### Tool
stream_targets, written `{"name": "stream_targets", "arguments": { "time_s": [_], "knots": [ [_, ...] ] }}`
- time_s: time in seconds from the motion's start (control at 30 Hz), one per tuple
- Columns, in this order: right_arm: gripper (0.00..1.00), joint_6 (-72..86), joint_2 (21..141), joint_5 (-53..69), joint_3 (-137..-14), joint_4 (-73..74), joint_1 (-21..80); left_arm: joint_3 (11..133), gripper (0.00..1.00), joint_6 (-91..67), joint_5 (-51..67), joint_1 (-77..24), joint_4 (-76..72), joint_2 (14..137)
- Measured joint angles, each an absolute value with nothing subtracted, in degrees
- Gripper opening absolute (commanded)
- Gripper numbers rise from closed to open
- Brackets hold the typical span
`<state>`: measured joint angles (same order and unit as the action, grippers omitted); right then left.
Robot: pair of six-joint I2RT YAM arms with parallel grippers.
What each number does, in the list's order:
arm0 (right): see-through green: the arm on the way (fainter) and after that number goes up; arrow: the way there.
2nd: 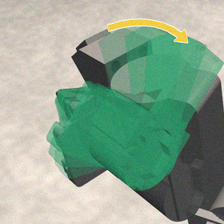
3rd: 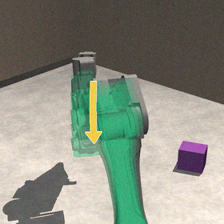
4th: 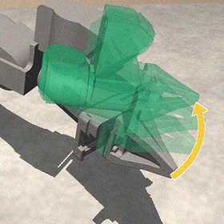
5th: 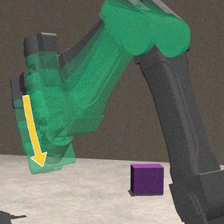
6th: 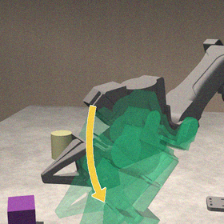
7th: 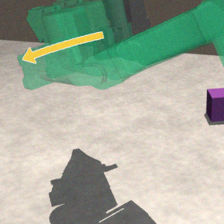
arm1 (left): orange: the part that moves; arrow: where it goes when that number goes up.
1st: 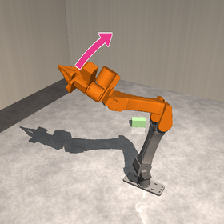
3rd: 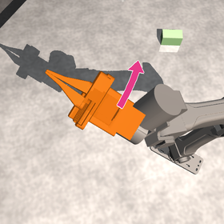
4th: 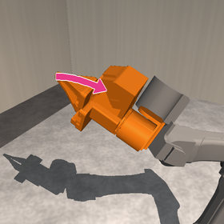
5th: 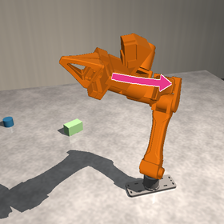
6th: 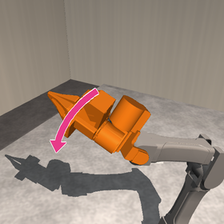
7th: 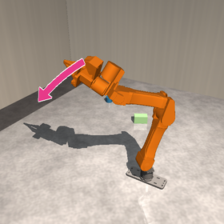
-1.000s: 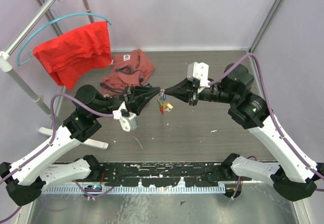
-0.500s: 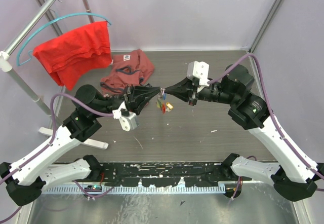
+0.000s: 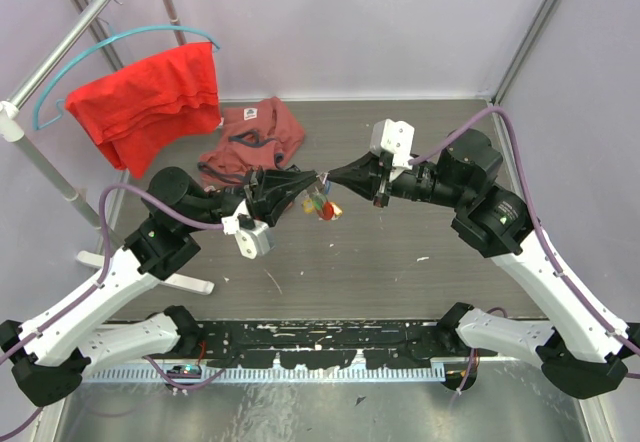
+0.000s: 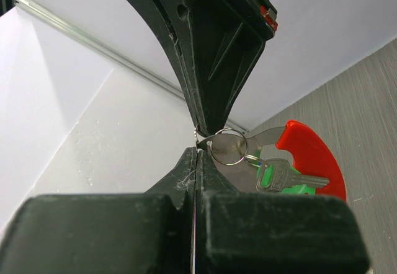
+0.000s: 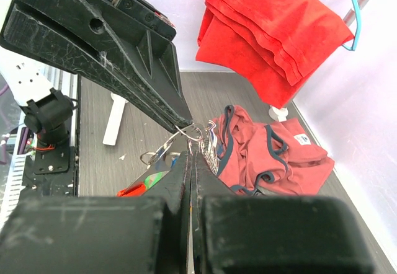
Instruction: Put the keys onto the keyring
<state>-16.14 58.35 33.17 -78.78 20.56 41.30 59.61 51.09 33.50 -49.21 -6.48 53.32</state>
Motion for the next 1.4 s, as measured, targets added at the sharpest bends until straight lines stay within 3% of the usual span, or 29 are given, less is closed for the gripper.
{"name": "stream_targets", "arguments": {
  "time_s": [0.63, 1.4],
  "knots": [
    [0.01, -16.4, 57.4, 30.4, -78.7, 20.2, 41.3, 59.6, 0.0, 50.9, 34.2, -49.3, -6.5, 53.4],
    [0.01, -21.3, 58.1, 37.3, -81.6, 27.5, 41.3, 59.6, 0.0, 50.4, 35.2, -49.3, -6.7, 54.1]
  ]
}}
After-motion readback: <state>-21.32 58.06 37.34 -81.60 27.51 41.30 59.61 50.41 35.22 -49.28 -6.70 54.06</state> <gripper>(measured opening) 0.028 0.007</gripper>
